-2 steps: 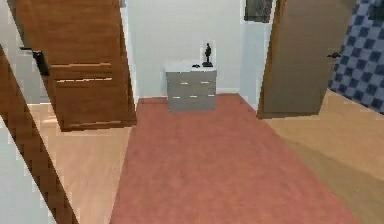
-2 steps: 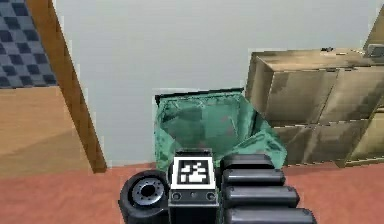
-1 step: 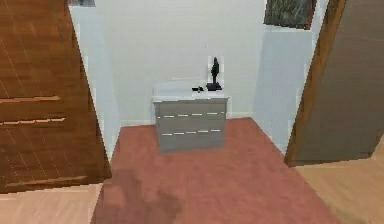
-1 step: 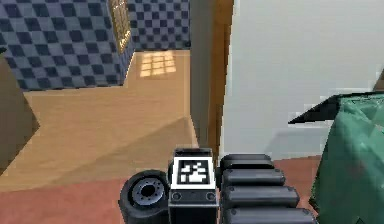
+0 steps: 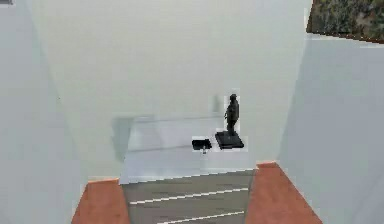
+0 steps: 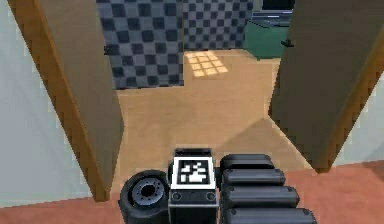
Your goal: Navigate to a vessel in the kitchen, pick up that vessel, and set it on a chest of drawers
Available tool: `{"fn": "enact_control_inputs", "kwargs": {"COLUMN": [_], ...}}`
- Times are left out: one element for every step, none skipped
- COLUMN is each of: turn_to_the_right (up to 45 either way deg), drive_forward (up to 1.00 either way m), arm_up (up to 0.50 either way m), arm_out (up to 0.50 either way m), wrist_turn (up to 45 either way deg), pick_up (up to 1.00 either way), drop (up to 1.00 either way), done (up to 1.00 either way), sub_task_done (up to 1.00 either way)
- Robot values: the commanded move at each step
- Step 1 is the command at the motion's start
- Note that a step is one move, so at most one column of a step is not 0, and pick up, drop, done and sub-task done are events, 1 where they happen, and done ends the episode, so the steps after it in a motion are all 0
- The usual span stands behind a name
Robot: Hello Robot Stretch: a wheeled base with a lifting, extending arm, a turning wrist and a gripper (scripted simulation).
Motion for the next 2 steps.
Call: {"fn": "enact_control_inputs", "kwargs": {"turn_to_the_right": [0.0,-3.0], "drive_forward": [0.4,0.0], "arm_up": [0.0,0.0], "arm_out": [0.0,0.0], "wrist_turn": [0.0,0.0], "pick_up": [0.0,0.0], "drop": [0.0,0.0], "done": [0.0,0.0], "sub_task_done": [0.0,0.0]}}
